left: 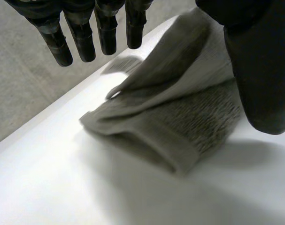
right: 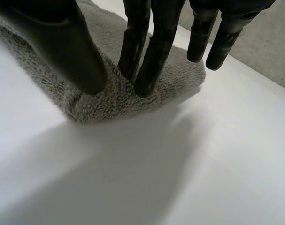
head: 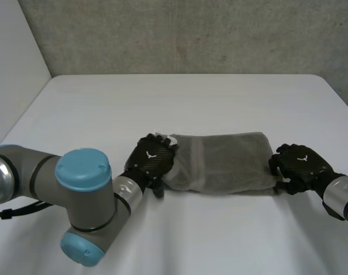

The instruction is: Fold the towel.

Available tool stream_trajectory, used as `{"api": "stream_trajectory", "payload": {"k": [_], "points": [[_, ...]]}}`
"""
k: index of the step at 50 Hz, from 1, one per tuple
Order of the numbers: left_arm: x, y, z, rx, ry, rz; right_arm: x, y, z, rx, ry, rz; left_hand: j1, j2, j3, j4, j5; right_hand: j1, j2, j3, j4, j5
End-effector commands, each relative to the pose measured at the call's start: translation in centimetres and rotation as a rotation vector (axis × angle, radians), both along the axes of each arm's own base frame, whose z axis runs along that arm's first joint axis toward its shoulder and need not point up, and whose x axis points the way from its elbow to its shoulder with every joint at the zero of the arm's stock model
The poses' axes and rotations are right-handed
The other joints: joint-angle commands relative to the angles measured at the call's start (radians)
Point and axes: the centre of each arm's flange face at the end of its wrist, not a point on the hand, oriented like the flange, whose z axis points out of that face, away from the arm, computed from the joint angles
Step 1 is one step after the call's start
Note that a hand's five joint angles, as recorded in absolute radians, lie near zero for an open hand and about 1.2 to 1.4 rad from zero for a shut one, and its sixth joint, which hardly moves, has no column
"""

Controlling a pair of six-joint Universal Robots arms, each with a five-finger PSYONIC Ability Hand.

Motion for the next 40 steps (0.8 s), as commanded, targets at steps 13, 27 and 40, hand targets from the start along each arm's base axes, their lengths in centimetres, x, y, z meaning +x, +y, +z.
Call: {"api": "stream_trajectory", "payload": {"k": [13, 27, 40], "points": [[2.2, -0.7, 4.1, -0.074, 0.039, 0.076, -0.1, -1.3, 7.4, -0.241, -0.032, 0.065, -0.106, -0.056, -0.042, -0.051, -0.055, 0.252, 0.184, -0.033, -0.058, 0.187], [2.6, -0.7, 6.9, -0.128, 0.087, 0.088, 12.0, 7.3, 7.2, -0.257, -0.085, 0.547, -0.106, -0.056, -0.042, -0.051, -0.055, 0.252, 0.184, -0.033, -0.058, 0.187], [3.0, -0.6, 7.5, -0.141, 0.095, 0.116, 17.5, 8.4, 2.8, -0.286, -0.052, 0.547, -0.106, -0.056, -0.042, -0.051, -0.055, -0.043, -0.112, -0.033, -0.058, -0.108]]}}
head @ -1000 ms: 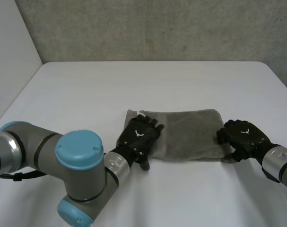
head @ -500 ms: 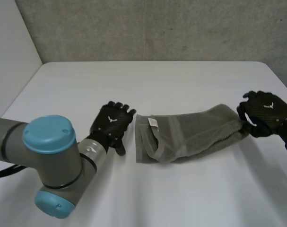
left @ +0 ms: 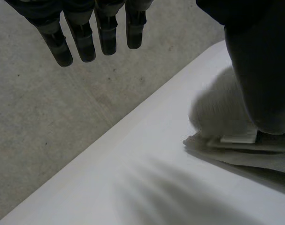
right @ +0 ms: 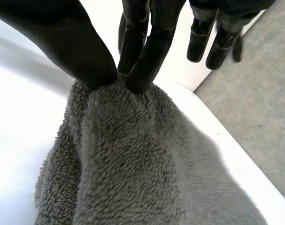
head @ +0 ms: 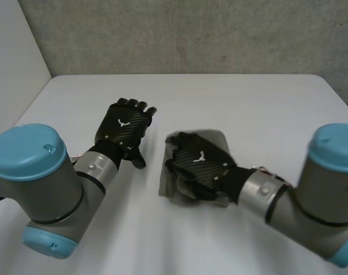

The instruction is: Fold the towel.

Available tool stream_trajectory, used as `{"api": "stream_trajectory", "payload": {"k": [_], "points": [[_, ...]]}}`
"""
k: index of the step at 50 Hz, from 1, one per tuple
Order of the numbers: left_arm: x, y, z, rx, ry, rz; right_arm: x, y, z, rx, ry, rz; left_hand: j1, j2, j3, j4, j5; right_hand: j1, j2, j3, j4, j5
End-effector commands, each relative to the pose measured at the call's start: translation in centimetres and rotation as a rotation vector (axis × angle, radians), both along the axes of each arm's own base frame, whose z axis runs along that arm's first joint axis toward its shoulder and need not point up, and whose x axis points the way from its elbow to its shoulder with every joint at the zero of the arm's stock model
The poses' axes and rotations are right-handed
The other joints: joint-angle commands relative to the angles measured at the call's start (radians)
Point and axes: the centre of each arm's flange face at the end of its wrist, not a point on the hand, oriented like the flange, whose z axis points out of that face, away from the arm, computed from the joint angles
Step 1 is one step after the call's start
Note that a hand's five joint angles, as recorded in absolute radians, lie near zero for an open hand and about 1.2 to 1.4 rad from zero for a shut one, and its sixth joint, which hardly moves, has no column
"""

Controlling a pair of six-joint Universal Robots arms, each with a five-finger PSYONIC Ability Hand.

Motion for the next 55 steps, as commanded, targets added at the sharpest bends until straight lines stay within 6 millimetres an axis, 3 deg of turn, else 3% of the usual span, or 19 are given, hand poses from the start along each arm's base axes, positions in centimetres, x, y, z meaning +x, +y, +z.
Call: {"api": "stream_trajectory", "payload": {"k": [1, 3, 4, 5, 10, 17, 21, 23, 27, 35, 44, 50, 55], "points": [[0.1, 0.1, 0.0, 0.002, 0.0, 0.006, 1.4, -0.8, -1.5, -0.037, 0.002, -0.094, -0.106, -0.056, -0.042, -0.051, -0.055, -0.144, -0.245, -0.033, -0.058, -0.228], [0.0, 0.5, -0.3, 0.01, -0.005, 0.0, 1.3, -1.5, -1.6, -0.033, -0.006, -0.152, -0.106, -0.056, -0.042, -0.051, -0.055, -1.044, -1.144, -0.033, -0.058, -1.127], [0.0, 0.5, -0.3, 0.01, -0.005, 0.0, 1.3, -1.5, -1.6, -0.033, -0.006, -0.152, -0.106, -0.056, -0.042, -0.051, -0.055, -1.049, -1.149, -0.033, -0.058, -1.132], [0.0, 0.5, -0.3, 0.011, -0.006, -0.001, 1.1, -1.7, -1.6, -0.008, -0.014, -0.172, -0.106, -0.056, -0.042, -0.051, -0.055, -1.24, -1.341, -0.033, -0.058, -1.151], [-0.2, 0.4, -0.1, 0.004, -0.001, -0.004, 0.4, -2.5, -1.2, 0.102, -0.072, -0.233, -0.106, -0.056, -0.042, -0.051, -0.055, -1.242, -1.343, -0.033, -0.058, -1.151], [-0.9, 0.4, 0.5, -0.015, 0.015, -0.022, -4.8, -5.7, 2.5, 0.247, -0.216, -0.416, -0.106, -0.056, -0.042, -0.051, -0.055, -1.242, -1.343, -0.033, -0.058, -1.151], [-3.3, 2.0, 1.6, -0.05, 0.037, -0.102, -6.7, -6.8, 3.3, 0.275, -0.26, -0.454, -0.106, -0.056, -0.042, -0.051, -0.055, -1.242, -1.343, -0.033, -0.058, -1.151], [-3.9, 2.1, 1.4, -0.047, 0.036, -0.115, -8.1, -8.1, 3.7, 0.294, -0.291, -0.475, -0.106, -0.056, -0.042, -0.051, -0.055, -1.242, -1.343, -0.033, -0.058, -1.151], [-5.4, 2.1, -0.3, 0.015, 0.002, -0.128, -9.0, -9.0, 3.7, 0.33, -0.298, -0.482, -0.106, -0.056, -0.042, -0.051, -0.055, -1.242, -1.343, -0.033, -0.058, -1.151], [-6.8, 2.0, -2.9, 0.148, 0.042, -0.095, -9.1, -10.4, -0.4, 0.544, -0.211, -0.491, -0.1, -0.05, -0.042, -0.051, -0.052, -1.242, -1.343, -0.033, -0.058, -1.151], [-7.3, 1.6, -4.7, 0.184, 0.043, -0.091, -8.7, -10.8, -1.7, 0.583, -0.203, -0.489, -0.098, -0.048, -0.042, -0.051, -0.049, -1.242, -1.343, -0.033, -0.058, -1.151], [-7.4, 1.5, -6.2, 0.21, 0.023, -0.088, -8.0, -11.5, -4.3, 0.61, -0.175, -0.485, -0.098, -0.048, -0.042, -0.051, -0.049, -1.242, -1.343, -0.033, -0.058, -1.151], [-6.5, 1.7, -7.5, 0.24, -0.017, -0.073, -7.8, -12.0, -5.2, 0.61, -0.16, -0.485, -0.098, -0.048, -0.042, -0.051, -0.049, -1.242, -1.343, -0.033, -0.058, -1.151]]}}
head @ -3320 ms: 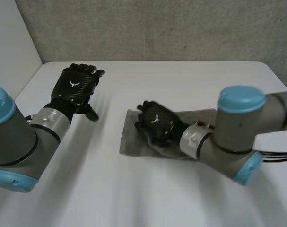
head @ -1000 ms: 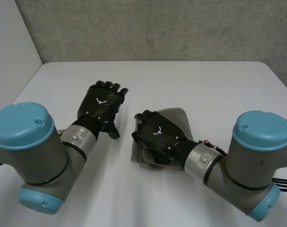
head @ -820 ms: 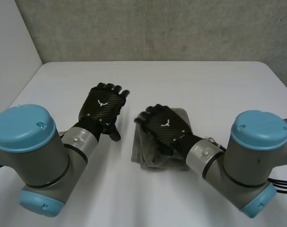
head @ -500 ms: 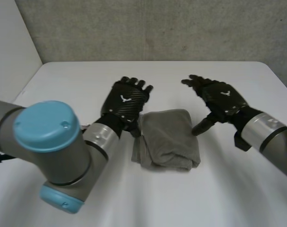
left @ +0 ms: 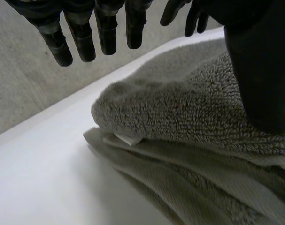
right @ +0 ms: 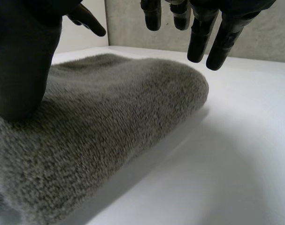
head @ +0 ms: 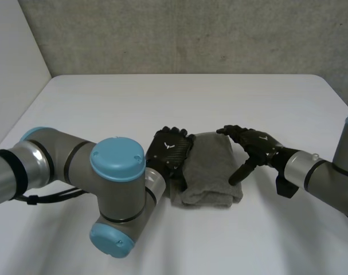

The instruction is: Fold the towel.

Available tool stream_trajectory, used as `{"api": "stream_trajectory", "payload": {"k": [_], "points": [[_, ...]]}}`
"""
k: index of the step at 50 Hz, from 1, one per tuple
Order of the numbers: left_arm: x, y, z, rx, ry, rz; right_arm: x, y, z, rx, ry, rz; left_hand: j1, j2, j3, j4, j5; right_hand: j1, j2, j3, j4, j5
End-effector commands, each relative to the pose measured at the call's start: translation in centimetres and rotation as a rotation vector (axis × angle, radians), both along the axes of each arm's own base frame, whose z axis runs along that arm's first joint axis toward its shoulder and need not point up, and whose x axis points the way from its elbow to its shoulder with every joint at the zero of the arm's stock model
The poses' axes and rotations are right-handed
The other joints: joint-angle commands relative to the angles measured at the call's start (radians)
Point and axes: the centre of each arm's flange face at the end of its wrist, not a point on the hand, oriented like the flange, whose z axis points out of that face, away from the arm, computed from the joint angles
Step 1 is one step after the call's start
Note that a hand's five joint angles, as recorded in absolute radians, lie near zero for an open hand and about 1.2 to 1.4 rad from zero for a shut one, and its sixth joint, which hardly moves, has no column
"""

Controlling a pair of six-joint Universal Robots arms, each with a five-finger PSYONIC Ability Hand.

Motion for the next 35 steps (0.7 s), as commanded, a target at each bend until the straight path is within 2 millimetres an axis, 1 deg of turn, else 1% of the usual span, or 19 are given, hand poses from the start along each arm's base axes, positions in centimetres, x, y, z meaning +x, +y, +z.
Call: {"api": "stream_trajectory", "payload": {"k": [1, 4, 6, 7, 9, 11, 17, 22, 23, 24, 25, 27, 28, 29, 30, 32, 33, 34, 35], "points": [[0.9, 0.1, -1.5, 0.029, -0.045, 0.01, 0.5, -0.7, -1.8, 0.011, 0.02, 0.011, -0.098, -0.048, -0.042, -0.051, -0.049, -0.102, -0.085, -0.033, -0.058, -0.06], [1.4, 0.0, -1.9, 0.034, -0.068, 0.018, 0.5, -0.9, -2.1, -0.007, 0.042, 0.021, -0.1, -0.05, -0.042, -0.051, -0.052, -0.102, -0.085, -0.033, -0.058, -0.06], [2.3, -0.8, -2.4, 0.025, -0.11, 0.036, 0.5, -0.9, -2.4, -0.031, 0.068, 0.04, -0.1, -0.05, -0.042, -0.051, -0.052, -0.102, -0.085, -0.033, -0.058, -0.06], [2.3, -0.8, -2.4, 0.025, -0.11, 0.036, 0.5, -0.9, -2.4, -0.031, 0.068, 0.041, -0.1, -0.05, -0.042, -0.051, -0.052, -0.102, -0.085, -0.033, -0.058, -0.06], [2.9, -1.5, -2.7, 0.01, -0.144, 0.046, 0.6, -0.9, -2.6, -0.044, 0.085, 0.05, -0.1, -0.05, -0.042, -0.051, -0.052, -0.102, -0.085, -0.033, -0.058, -0.06], [2.9, -1.6, -2.7, 0.004, -0.152, 0.045, 0.6, -0.8, -2.6, -0.051, 0.092, 0.053, -0.1, -0.05, -0.042, -0.051, -0.052, -0.102, -0.085, -0.033, -0.058, -0.06], [2.8, -1.8, -2.1, -0.013, -0.141, 0.045, 0.5, -0.9, -2.4, -0.06, 0.108, 0.037, -0.1, -0.05, -0.042, -0.051, -0.052, -0.102, -0.085, -0.033, -0.058, -0.06], [2.5, -1.7, -1.1, -0.034, -0.125, 0.042, 0.3, -1.2, -1.6, -0.078, 0.108, 0.021, -0.106, -0.056, -0.042, -0.051, -0.055, -0.102, -0.085, -0.033, -0.058, -0.06], [2.4, -1.5, -0.4, -0.045, -0.112, 0.039, 0.2, -1.3, -0.3, -0.108, 0.102, 0.012, -0.106, -0.056, -0.042, -0.051, -0.055, -0.102, -0.085, -0.033, -0.058, -0.06], [2.4, -1.4, 0.9, -0.069, -0.092, 0.042, 0.1, -1.2, 2.0, -0.159, 0.095, -0.006, -0.106, -0.056, -0.042, -0.051, -0.055, -0.102, -0.085, -0.033, -0.058, -0.06], [2.4, -1.4, 0.9, -0.069, -0.092, 0.042, 0.1, -1.2, 2.0, -0.16, 0.095, -0.006, -0.106, -0.056, -0.042, -0.051, -0.055, -0.102, -0.085, -0.033, -0.058, -0.06], [2.6, -1.2, 4.1, -0.123, -0.042, 0.049, -0.5, -0.9, 7.0, -0.276, 0.084, -0.07, -0.106, -0.056, -0.042, -0.051, -0.055, -0.102, -0.085, -0.033, -0.058, -0.06], [2.6, -1.2, 4.1, -0.123, -0.042, 0.049, -0.5, -0.9, 7.0, -0.277, 0.084, -0.07, -0.106, -0.056, -0.042, -0.051, -0.055, -0.102, -0.085, -0.033, -0.058, -0.06], [2.8, -1.1, 5.6, -0.149, -0.019, 0.052, -0.9, -0.8, 9.3, -0.339, 0.082, -0.121, -0.106, -0.056, -0.042, -0.051, -0.055, -0.102, -0.085, -0.033, -0.058, -0.06], [2.8, -1.1, 5.6, -0.15, -0.019, 0.052, -0.9, -0.8, 9.3, -0.339, 0.082, -0.121, -0.106, -0.056, -0.042, -0.051, -0.055, -0.102, -0.085, -0.033, -0.058, -0.06], [3.3, -0.8, 8.7, -0.204, 0.032, 0.064, -1.8, -0.4, 13.7, -0.464, 0.078, -0.235, -0.106, -0.056, -0.042, -0.051, -0.055, -0.102, -0.085, -0.033, -0.058, -0.06], [3.3, -0.8, 8.7, -0.204, 0.033, 0.065, -1.8, -0.4, 13.7, -0.465, 0.078, -0.236, -0.106, -0.056, -0.042, -0.051, -0.055, -0.102, -0.085, -0.033, -0.058, -0.06], [3.6, -0.6, 10.4, -0.231, 0.059, 0.071, -2.3, -0.1, 15.7, -0.517, 0.077, -0.294, -0.106, -0.056, -0.042, -0.051, -0.055, -0.102, -0.085, -0.033, -0.058, -0.06], [4.0, -0.4, 12.0, -0.26, 0.092, 0.08, -2.8, 0.2, 17.1, -0.552, 0.08, -0.348, -0.109, -0.059, -0.042, -0.051, -0.055, -0.102, -0.085, -0.033, -0.058, -0.06]]}}
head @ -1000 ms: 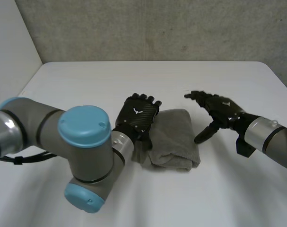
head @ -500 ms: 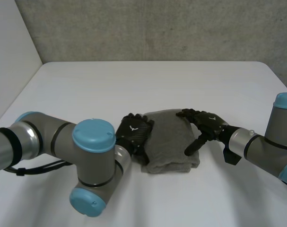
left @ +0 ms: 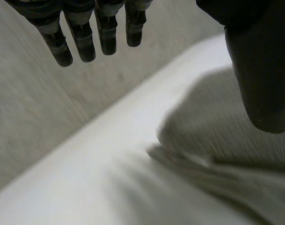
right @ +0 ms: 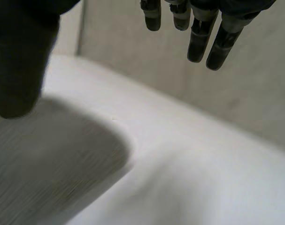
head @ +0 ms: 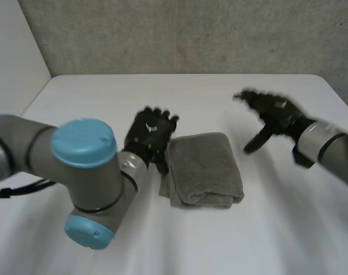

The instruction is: Fold the towel.

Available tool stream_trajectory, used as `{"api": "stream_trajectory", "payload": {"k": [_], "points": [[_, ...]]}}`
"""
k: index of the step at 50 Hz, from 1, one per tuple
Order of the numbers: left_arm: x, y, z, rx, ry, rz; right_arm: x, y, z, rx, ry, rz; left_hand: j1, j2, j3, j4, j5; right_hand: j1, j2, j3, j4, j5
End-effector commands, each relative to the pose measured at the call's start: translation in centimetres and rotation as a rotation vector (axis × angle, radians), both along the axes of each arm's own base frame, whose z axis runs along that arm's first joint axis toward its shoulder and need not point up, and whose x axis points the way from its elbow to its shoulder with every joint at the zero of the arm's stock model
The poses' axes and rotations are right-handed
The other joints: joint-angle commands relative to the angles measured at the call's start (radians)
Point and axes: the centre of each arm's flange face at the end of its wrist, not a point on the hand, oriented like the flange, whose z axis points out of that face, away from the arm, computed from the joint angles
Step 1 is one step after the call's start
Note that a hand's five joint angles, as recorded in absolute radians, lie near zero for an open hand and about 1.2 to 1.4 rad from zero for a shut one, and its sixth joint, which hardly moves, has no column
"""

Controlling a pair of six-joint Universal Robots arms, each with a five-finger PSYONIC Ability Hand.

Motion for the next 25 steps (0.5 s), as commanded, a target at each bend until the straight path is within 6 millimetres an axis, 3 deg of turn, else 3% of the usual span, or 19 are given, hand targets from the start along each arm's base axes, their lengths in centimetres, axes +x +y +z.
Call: {"api": "stream_trajectory", "payload": {"k": [1, 3, 4, 6, 12, 14, 17, 25], "points": [[1.2, 0.8, 6.8, -0.121, 0.114, 0.018, -2.0, 1.2, 8.7, -0.244, -0.03, -0.221, -0.094, -0.059, -0.042, -0.051, -0.052, -0.102, -0.085, -0.033, -0.058, -0.06], [2.3, 0.7, 9.7, -0.172, 0.175, 0.062, -2.6, 1.7, 10.0, -0.266, -0.026, -0.283, -0.094, -0.059, -0.042, -0.051, -0.052, -0.102, -0.085, -0.033, -0.058, -0.06], [2.3, 0.7, 9.7, -0.172, 0.175, 0.062, -2.6, 1.7, 10.0, -0.266, -0.025, -0.283, -0.094, -0.059, -0.042, -0.051, -0.052, -0.102, -0.085, -0.033, -0.058, -0.06], [4.1, -0.1, 11.6, -0.196, 0.198, 0.132, -2.6, 2.0, 10.4, -0.26, -0.014, -0.287, -0.091, -0.056, -0.042, -0.051, -0.052, -0.102, -0.085, -0.033, -0.058, -0.06], [6.8, -1.7, 12.8, -0.142, 0.189, 0.226, -2.7, 2.4, 10.6, -0.216, 0.006, -0.284, -0.094, -0.059, -0.042, -0.051, -0.052, -0.102, -0.085, -0.033, -0.058, -0.06], [8.7, -2.8, 12.9, -0.051, 0.205, 0.285, -2.8, 2.7, 10.8, -0.191, 0.015, -0.285, -0.094, -0.059, -0.042, -0.051, -0.052, -0.102, -0.085, -0.033, -0.058, -0.06], [9.8, -3.3, 12.7, 0.042, 0.236, 0.29, -3.0, 2.9, 11.6, -0.207, 0.01, -0.293, -0.094, -0.059, -0.042, -0.051, -0.052, -0.102, -0.085, -0.033, -0.058, -0.06], [10.5, -3.8, 13.4, 0.082, 0.284, 0.235, -3.0, 3.4, 12.7, -0.228, 0.001, -0.289, -0.091, -0.056, -0.042, -0.051, -0.052, -0.079, -0.062, -0.033, -0.058, -0.06]]}}
